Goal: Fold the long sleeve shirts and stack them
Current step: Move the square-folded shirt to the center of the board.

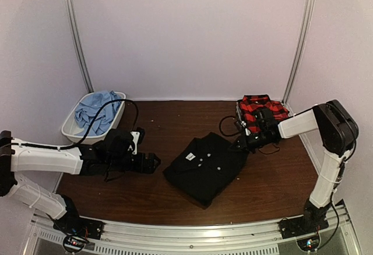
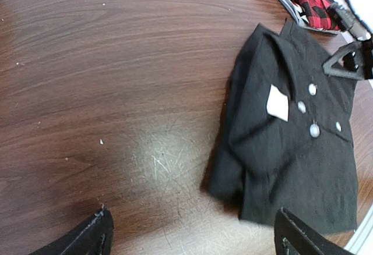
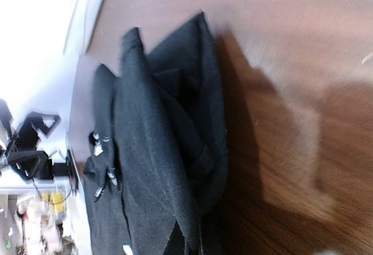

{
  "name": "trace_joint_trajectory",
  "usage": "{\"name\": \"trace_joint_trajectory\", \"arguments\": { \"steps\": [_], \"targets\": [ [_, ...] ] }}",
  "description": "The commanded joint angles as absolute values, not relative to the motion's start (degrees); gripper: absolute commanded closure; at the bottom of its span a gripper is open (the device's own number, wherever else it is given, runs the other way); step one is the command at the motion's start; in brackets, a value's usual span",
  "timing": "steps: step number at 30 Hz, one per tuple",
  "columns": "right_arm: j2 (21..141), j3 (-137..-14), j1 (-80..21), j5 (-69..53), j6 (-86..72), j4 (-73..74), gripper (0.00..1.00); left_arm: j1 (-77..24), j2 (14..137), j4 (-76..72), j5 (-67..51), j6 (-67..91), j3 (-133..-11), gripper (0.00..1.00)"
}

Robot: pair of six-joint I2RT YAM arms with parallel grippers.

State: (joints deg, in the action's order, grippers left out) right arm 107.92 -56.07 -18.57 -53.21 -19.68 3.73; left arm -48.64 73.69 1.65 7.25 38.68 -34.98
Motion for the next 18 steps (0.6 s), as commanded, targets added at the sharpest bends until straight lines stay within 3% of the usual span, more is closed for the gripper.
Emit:
{"name": "trace_joint_trajectory", "arguments": {
  "steps": [1,10,18],
  "targets": [
    [99.42,-48.7,-18.72,-41.63,-39.62,-19.42,1.0,-48.69,73.22,0.71,8.7,37.87,-35.18,0.02],
    [99.02,-37.79,-22.71,-24.63,-59.43,-42.37,1.0,-48.67,75.36,0.44,7.19,37.58,-36.38,0.02],
    [108.1,-45.63,-31.28,-19.85,-62.91,-44.73,1.0,-48.65,75.1,0.5,7.73,37.35,-36.3,0.02]
  ]
}}
